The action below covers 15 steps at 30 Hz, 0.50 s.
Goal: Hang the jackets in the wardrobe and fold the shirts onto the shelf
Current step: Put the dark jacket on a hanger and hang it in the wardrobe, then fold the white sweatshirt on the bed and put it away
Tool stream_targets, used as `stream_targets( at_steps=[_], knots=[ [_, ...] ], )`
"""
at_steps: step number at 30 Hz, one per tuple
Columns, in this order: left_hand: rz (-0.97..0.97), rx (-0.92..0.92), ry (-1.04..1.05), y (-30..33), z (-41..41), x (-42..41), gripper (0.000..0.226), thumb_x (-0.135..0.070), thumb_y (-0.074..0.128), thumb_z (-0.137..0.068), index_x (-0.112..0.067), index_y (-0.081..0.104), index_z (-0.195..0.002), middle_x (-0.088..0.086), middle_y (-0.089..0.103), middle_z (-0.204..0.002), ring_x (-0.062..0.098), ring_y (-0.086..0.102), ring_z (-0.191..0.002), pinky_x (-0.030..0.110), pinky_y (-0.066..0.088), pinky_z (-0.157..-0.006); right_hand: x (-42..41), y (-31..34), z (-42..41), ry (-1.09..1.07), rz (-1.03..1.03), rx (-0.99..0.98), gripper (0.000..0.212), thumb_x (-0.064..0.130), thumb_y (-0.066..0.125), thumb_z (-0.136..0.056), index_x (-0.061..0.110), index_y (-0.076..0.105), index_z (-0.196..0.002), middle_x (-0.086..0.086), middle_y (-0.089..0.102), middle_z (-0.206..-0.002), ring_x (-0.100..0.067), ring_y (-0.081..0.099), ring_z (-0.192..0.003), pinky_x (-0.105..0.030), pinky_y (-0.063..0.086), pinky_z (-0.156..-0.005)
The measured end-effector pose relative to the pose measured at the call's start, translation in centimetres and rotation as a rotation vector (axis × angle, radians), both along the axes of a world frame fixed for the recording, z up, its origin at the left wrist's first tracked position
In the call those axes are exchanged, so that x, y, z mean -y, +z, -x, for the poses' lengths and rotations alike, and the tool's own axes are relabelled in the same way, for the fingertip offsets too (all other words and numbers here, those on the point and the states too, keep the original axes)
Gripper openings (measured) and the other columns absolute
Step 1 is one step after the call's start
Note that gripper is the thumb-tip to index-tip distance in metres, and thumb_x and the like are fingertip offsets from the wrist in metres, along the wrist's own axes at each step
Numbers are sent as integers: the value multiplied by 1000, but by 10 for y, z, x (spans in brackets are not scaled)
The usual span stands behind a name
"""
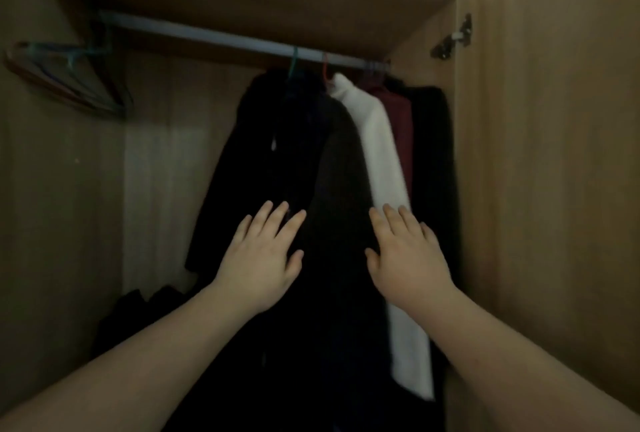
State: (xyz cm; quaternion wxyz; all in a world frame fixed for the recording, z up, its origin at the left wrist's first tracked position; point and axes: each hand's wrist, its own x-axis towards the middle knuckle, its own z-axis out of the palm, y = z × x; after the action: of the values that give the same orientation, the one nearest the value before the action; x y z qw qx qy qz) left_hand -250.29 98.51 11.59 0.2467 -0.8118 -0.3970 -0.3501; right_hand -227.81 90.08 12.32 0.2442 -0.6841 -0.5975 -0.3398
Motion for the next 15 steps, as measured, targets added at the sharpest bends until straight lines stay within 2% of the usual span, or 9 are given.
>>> stream_targets(
  at_steps=[4,10,13,15],
  knots=[
    [93,-14,-46,-52,-22,74,67,-51,39,-97,-34,10,-155,-1,14,-163,21,5,-151,40,7,-120,105,-54,-14,-56,32,-79,68,46,43,-95,22,20,-155,-3,27,-160,-25,20,-148,-47,28,-117],
    [148,-83,-291,-136,-76,219,65,-48,38,-95,-27,22,-154,5,24,-161,26,13,-150,46,17,-120,288,-159,-53,-177,115,-113,66,39,47,-94,22,25,-153,-4,32,-157,-25,22,-148,-43,26,-116],
    [218,-87,-414,-176,-113,298,65,-47,42,-96,-28,21,-154,3,22,-161,24,11,-151,45,16,-121,388,-209,-80,-283,184,-152,67,37,52,-90,19,32,-151,-6,38,-154,-27,27,-146,-45,33,-112],
    [246,-117,-479,-203,-143,352,65,-48,40,-94,-26,24,-153,6,28,-159,27,17,-149,46,21,-119,459,-239,-95,-348,236,-191,68,36,54,-88,17,35,-150,-7,41,-152,-28,30,-144,-46,37,-110]
  ],
)
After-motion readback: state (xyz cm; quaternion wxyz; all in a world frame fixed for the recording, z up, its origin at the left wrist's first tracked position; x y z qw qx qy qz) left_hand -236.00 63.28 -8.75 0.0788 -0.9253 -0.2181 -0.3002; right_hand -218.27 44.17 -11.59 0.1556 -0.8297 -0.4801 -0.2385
